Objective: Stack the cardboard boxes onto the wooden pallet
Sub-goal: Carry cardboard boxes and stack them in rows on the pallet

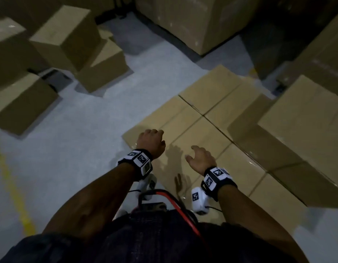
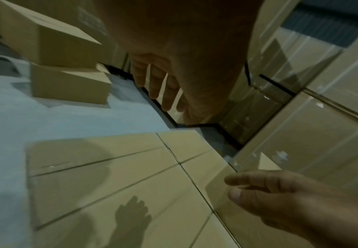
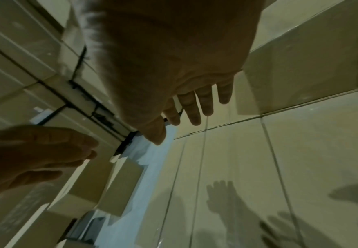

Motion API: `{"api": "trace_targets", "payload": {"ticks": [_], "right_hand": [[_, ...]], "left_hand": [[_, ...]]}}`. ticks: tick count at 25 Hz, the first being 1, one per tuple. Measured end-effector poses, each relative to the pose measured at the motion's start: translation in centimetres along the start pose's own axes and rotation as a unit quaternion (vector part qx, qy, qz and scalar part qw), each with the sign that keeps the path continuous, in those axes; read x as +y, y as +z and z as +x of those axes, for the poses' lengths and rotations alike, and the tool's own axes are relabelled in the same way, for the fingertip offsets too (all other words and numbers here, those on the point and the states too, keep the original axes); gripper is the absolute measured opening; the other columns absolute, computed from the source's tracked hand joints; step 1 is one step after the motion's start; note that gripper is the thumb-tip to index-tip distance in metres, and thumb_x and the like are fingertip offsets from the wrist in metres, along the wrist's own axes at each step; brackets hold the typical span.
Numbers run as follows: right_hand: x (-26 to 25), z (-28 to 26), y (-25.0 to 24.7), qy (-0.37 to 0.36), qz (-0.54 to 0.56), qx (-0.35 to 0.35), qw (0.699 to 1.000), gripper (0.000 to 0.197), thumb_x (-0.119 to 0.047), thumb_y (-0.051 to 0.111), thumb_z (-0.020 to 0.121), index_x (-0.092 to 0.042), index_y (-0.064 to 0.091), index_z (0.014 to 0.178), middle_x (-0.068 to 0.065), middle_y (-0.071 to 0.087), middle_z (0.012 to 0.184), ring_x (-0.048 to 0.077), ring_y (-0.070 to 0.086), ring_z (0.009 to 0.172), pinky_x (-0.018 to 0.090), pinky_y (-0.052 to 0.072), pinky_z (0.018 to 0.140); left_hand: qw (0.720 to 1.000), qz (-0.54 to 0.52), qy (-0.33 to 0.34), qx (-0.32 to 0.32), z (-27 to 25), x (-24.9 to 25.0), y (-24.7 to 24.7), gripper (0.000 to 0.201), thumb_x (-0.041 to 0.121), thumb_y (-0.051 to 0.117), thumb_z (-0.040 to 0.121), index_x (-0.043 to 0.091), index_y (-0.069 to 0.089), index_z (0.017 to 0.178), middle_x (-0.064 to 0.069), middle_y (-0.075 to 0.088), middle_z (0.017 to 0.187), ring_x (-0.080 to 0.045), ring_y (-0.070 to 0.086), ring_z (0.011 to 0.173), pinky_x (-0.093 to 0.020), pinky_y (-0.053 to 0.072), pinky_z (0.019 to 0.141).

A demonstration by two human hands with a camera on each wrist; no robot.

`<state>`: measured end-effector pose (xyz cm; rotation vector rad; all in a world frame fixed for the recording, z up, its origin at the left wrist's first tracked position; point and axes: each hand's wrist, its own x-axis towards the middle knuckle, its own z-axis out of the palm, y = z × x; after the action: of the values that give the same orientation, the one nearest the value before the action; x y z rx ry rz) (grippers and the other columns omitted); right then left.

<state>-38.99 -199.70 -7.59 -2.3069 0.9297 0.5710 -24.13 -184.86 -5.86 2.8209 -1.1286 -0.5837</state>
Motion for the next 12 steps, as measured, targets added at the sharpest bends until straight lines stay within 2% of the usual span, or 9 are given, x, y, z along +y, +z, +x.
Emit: {"api": "trace_targets", "payload": {"ticks": [8,12], "right_hand": [[-21.4,0.0,6.9,-0.073,-0.048,0.018,0.996,0.061,-0.044,0.053,0.097,-0.022,0.037,0.151,0.01,0.043,0.151,0.032,0.04,0.137,0.04,0.035,0.11],[-31.5,1.0,9.4,-0.132,-0.084,0.001,0.988,0.061,-0.045,0.053,0.097,-0.022,0.037,0.151,0.01,0.041,0.153,0.033,0.038,0.138,0.04,0.034,0.11]], "left_hand": [[0.995,-0.026,-0.075,0.059,-6.8,-23.4,-3.2,0.048,0.039,0.046,0.098,0.016,0.046,0.141,-0.009,0.051,0.142,-0.031,0.043,0.131,-0.041,0.04,0.102],[0.983,-0.053,-0.149,0.091,-10.4,-32.8,-3.9,0.052,0.044,0.046,0.097,0.018,0.044,0.142,-0.006,0.047,0.146,-0.03,0.04,0.135,-0.042,0.038,0.104]]}}
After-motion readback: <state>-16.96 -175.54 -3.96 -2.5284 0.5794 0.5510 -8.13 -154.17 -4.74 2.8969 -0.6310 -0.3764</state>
